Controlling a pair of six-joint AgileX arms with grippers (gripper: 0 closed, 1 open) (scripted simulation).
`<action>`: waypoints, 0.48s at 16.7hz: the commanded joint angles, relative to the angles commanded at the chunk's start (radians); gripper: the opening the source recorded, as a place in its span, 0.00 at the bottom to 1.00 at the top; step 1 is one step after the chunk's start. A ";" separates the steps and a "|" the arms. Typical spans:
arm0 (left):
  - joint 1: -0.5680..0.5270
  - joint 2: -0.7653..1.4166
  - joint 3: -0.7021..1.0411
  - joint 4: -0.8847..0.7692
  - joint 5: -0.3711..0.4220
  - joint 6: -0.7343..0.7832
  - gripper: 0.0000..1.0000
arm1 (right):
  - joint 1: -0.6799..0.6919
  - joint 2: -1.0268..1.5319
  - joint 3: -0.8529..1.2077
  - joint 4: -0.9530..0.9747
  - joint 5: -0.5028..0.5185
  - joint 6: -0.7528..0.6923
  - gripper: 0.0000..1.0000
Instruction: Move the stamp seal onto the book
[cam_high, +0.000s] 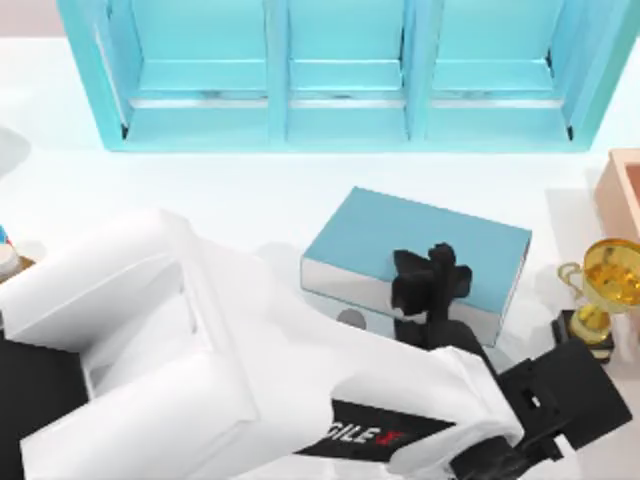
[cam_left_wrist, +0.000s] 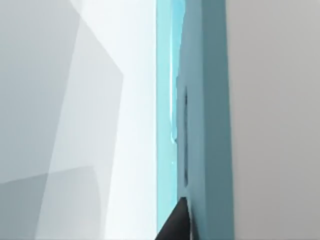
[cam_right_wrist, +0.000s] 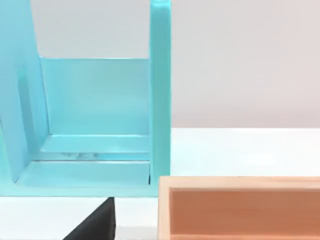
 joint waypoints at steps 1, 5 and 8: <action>0.000 0.000 0.000 0.000 0.000 0.000 0.00 | 0.000 0.000 0.000 0.000 0.000 0.000 1.00; 0.000 0.000 0.000 0.000 0.000 0.000 0.23 | 0.000 0.000 0.000 0.000 0.000 0.000 1.00; 0.000 0.000 0.000 0.000 0.000 0.000 0.45 | 0.000 0.000 0.000 0.000 0.000 0.000 1.00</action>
